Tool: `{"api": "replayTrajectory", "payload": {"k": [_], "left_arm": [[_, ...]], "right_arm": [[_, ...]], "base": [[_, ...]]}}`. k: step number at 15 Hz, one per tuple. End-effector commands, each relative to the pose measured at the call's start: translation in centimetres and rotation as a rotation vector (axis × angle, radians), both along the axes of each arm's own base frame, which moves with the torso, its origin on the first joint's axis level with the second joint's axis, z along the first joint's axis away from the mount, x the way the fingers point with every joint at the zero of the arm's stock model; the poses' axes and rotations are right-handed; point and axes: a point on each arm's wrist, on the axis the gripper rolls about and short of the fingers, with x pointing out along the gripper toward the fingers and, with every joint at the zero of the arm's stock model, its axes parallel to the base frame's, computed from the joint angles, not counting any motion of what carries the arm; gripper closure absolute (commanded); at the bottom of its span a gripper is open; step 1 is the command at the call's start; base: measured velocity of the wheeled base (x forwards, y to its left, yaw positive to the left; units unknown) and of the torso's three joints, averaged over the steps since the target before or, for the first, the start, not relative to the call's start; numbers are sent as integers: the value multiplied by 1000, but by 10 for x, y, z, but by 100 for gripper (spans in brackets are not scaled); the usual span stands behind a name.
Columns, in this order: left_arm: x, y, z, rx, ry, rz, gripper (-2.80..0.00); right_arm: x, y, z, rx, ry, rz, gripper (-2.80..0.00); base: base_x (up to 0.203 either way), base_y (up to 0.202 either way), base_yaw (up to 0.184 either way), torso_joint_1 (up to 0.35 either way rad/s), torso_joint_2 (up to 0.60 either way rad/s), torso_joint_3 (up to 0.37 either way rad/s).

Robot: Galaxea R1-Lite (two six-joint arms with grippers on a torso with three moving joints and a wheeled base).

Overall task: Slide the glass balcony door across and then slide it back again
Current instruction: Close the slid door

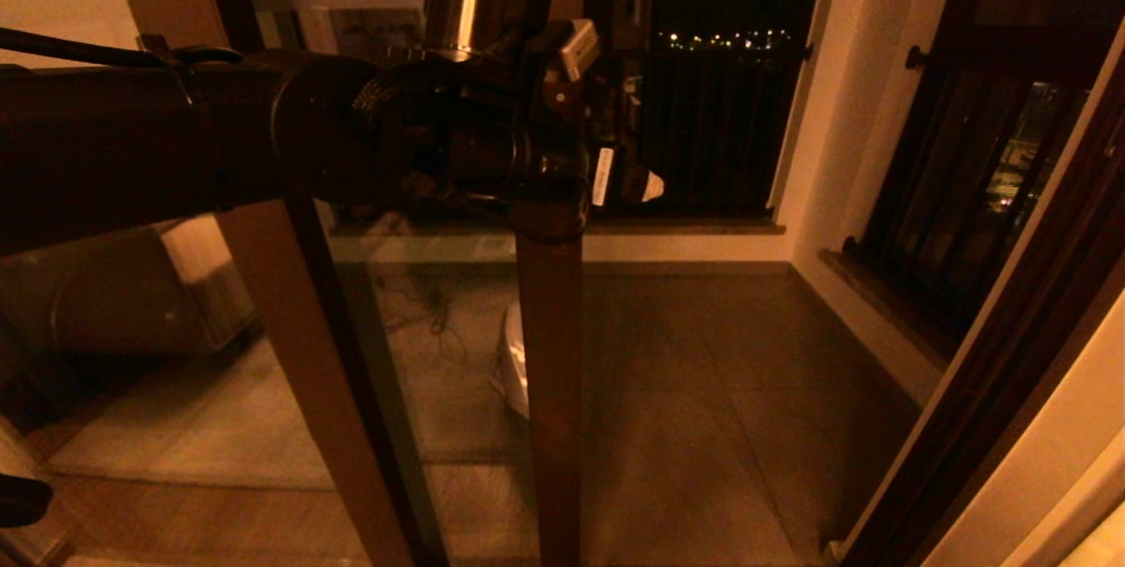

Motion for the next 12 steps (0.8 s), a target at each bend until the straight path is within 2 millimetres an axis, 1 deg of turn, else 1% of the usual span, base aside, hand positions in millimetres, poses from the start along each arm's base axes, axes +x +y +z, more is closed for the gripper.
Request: {"api": "replayTrajectory", "payload": {"k": [1, 3, 5, 8, 12], "left_arm": [[2, 0, -1, 1, 2, 5, -280], [4, 0, -2, -3, -1, 3, -280], [13, -3, -10, -7, -3, 4, -280], [21, -8, -17, -23, -7, -22, -280], [27, -6, -22, -24, -5, -19, -280]], "right_arm": [[0, 0, 0, 0, 1, 0, 0], [0, 0, 0, 0, 2, 0, 0], [0, 0, 0, 0, 1, 0, 0], [0, 0, 0, 0, 1, 0, 0], [0, 0, 0, 0, 1, 0, 0]], "base": [[0, 0, 0, 0, 0, 0], [0, 0, 0, 0, 0, 0], [0, 0, 0, 0, 0, 0], [0, 0, 0, 0, 0, 0], [0, 0, 0, 0, 0, 0]]}}
